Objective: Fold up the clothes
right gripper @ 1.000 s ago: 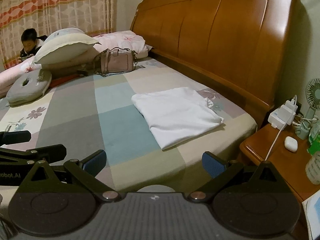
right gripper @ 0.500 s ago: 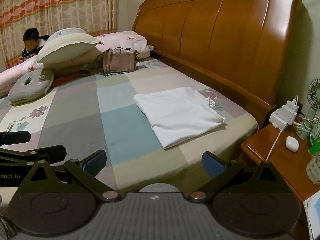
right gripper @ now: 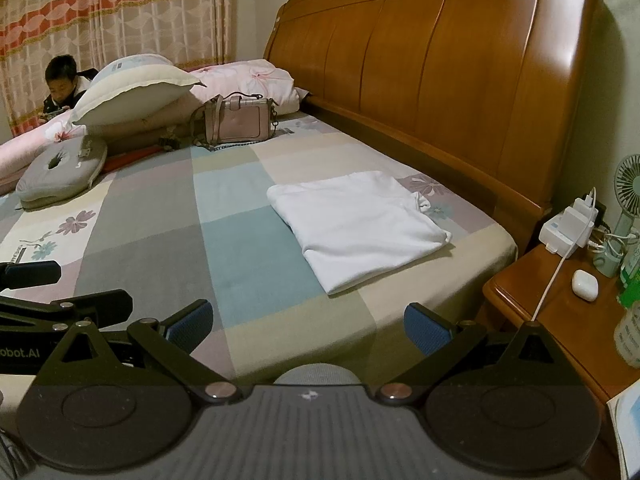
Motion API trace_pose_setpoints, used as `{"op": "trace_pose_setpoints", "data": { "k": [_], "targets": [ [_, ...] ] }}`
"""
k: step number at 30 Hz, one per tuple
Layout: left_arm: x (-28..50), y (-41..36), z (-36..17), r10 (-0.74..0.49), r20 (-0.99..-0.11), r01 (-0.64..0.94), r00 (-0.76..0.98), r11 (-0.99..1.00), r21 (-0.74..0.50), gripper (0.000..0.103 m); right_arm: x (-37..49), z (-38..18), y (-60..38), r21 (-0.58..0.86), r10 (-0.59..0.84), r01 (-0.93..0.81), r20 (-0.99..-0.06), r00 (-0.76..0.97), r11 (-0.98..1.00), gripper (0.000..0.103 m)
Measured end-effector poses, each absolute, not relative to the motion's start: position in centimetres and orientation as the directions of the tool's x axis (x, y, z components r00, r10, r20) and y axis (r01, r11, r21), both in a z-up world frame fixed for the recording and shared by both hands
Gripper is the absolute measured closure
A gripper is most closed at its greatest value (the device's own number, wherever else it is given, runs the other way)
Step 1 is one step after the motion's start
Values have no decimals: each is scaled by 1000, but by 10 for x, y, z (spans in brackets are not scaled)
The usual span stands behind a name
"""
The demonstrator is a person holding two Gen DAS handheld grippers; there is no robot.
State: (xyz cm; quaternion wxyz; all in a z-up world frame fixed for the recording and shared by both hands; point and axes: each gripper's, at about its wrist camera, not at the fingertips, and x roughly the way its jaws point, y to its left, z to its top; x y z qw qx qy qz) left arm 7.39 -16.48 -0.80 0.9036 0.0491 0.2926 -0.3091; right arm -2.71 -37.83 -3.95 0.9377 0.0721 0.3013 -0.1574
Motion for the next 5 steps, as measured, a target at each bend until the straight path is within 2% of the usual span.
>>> {"op": "trace_pose_setpoints", "data": {
  "k": [5],
  "targets": [
    [73, -165, -8, -531, -559, 587, 638, 804, -93, 1, -27, -39, -379, 40, -252, 339, -588, 769, 940, 0]
  ]
}}
